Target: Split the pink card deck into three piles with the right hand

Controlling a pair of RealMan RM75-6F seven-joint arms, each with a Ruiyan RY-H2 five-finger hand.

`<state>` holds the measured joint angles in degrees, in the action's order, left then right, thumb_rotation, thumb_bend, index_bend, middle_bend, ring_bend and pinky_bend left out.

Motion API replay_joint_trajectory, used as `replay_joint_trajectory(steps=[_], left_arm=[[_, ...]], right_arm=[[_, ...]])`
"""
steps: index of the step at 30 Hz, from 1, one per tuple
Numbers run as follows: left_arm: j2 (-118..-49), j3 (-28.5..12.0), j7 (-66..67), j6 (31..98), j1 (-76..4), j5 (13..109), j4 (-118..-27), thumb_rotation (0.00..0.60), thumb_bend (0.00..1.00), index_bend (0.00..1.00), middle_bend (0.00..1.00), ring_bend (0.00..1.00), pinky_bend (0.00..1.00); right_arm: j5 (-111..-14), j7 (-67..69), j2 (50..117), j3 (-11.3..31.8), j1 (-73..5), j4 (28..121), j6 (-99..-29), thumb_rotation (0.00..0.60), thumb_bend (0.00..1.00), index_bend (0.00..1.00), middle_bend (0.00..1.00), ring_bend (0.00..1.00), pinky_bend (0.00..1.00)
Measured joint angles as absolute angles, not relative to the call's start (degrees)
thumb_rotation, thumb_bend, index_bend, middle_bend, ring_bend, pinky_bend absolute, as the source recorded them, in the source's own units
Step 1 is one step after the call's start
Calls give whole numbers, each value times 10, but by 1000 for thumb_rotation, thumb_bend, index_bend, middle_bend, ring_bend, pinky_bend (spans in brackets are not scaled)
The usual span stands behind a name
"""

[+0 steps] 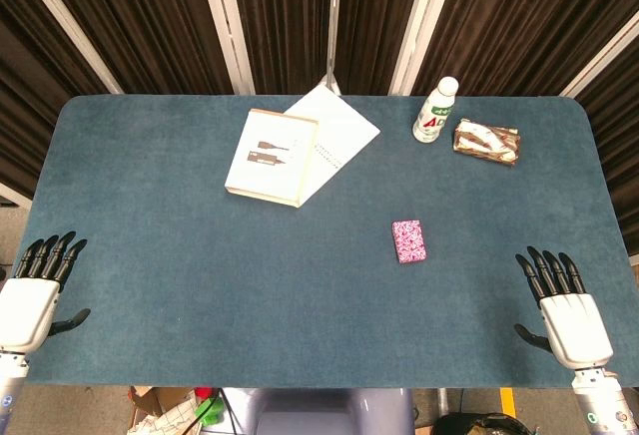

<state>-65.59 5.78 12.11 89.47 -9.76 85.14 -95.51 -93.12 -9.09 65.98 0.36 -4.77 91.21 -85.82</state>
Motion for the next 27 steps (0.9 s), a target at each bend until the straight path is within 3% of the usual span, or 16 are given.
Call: replay_joint_trajectory(steps=[15,27], left_arm=[[-648,44,113,876,-86,856,-968,600,33,0,0,0,0],[-642,34,106,873,-76,861,-967,600,33,0,0,0,0]], right_arm=[[-929,-84,653,1,-49,928,-850,600,76,0,0,0,0],[-874,-79,609,12,-78,1015,-777,600,76,0,0,0,0]])
